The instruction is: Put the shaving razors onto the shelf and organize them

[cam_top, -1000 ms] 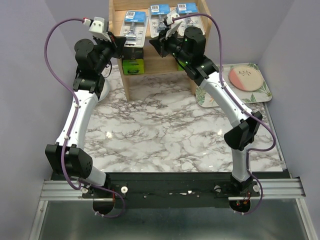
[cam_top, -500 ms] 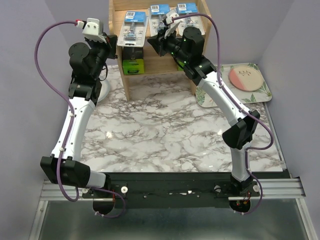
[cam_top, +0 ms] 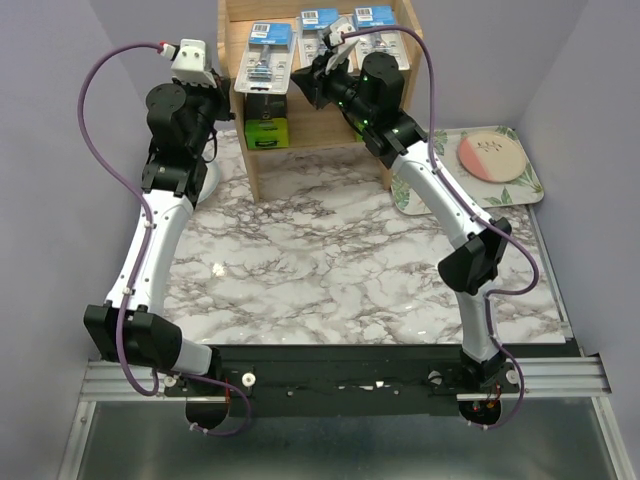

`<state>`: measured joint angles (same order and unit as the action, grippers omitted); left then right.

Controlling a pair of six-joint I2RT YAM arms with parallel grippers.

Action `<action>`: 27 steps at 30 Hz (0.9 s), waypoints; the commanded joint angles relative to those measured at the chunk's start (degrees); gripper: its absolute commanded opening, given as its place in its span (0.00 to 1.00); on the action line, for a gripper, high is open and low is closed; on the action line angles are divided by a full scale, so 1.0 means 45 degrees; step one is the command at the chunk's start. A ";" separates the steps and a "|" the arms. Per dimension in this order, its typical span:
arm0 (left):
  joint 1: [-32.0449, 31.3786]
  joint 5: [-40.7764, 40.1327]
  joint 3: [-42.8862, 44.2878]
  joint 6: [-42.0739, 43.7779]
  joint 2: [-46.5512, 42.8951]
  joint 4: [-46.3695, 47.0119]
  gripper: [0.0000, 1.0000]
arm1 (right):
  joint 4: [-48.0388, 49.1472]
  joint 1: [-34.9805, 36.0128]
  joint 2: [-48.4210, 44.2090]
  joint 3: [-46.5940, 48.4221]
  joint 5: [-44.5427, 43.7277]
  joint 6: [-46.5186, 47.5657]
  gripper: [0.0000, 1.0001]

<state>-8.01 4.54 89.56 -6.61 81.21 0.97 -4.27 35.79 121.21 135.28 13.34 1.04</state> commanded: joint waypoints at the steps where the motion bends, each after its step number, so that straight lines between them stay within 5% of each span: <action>1: -0.0114 0.0125 0.0235 -0.0093 0.0254 -0.0079 0.00 | 0.0500 0.0113 0.0272 0.0328 0.0238 -0.0133 0.18; 27: -0.1031 -0.0206 0.0722 0.0375 0.0644 -0.0548 0.00 | 0.1437 0.0132 0.0994 0.0777 0.0121 -0.0192 0.23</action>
<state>-10.41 2.63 90.45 -5.39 82.72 -0.62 -0.86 35.51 123.57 136.81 13.02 1.02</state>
